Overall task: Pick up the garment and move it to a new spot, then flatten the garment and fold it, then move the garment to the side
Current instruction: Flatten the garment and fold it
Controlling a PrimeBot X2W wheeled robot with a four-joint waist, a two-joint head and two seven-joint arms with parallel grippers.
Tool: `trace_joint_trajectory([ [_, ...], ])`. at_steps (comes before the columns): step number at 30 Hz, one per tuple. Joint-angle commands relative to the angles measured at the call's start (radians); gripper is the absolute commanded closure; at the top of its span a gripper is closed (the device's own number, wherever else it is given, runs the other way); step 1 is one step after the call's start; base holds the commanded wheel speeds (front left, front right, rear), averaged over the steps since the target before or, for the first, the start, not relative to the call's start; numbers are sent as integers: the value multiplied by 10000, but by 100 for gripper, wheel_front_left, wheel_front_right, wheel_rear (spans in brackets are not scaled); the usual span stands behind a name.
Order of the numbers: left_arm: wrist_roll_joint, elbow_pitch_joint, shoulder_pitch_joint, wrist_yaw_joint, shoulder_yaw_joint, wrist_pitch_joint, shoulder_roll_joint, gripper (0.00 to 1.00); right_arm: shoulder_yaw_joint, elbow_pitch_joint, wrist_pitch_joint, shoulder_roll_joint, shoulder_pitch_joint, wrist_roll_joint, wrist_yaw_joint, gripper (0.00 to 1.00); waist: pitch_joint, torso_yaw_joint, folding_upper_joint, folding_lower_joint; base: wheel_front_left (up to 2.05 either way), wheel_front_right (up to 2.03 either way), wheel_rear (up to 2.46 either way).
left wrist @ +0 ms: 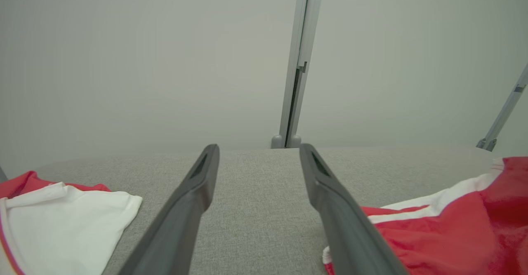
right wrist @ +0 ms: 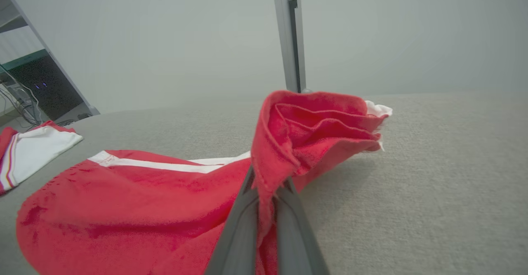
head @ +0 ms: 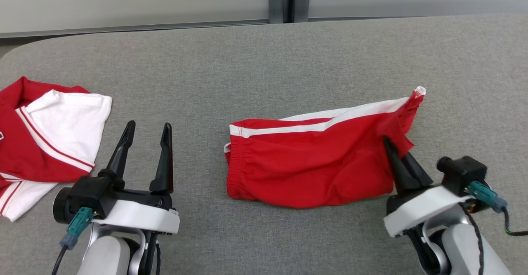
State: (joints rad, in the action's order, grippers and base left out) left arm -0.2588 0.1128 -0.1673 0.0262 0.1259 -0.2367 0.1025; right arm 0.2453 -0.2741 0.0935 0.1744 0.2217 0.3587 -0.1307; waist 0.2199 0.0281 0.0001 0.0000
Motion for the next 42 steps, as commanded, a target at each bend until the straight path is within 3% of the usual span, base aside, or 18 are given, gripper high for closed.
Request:
trace_joint_trajectory([
  [1,-92,11,40,-17,-7,-2,34,0,100,157,-82,-49,150,-88,0,100,-29,56,-1,0,0,0,0],
  [6,-109,116,87,-44,80,10,14,0,1670,788,-737,-280,598,-240,0,100,-225,320,-1,0,0,0,0],
  [7,-115,182,96,-68,123,30,4,0,2535,811,-961,-342,806,-82,0,100,-271,424,-1,0,0,0,0],
  [12,-129,263,130,-73,293,31,-33,0,4183,173,-1469,-370,1039,491,0,100,-375,635,-1,0,0,0,0],
  [21,-190,363,242,-110,407,7,4,0,5175,-869,-1028,-367,1359,1285,0,100,-508,832,-1,0,0,0,0],
  [22,-189,353,255,-121,406,11,16,0,5211,-916,-944,-385,1389,1328,0,69,-500,829,-1,0,0,0,0],
  [23,-183,331,258,-135,406,19,20,0,5204,-939,-824,-406,1483,1343,0,27,-480,823,-1,0,0,0,0],
  [24,-187,300,238,-150,399,29,29,0,5171,-962,-695,-416,1584,1336,0,0,-427,812,-1,0,0,0,0],
  [34,-89,290,87,-321,404,0,143,0,4775,-163,883,-397,1809,1119,0,0,-427,681,-1,0,0,0,0],
  [42,-75,215,336,-590,204,17,364,0,2274,706,1214,-193,713,455,0,0,-641,405,-1,0,0,0,0],
])
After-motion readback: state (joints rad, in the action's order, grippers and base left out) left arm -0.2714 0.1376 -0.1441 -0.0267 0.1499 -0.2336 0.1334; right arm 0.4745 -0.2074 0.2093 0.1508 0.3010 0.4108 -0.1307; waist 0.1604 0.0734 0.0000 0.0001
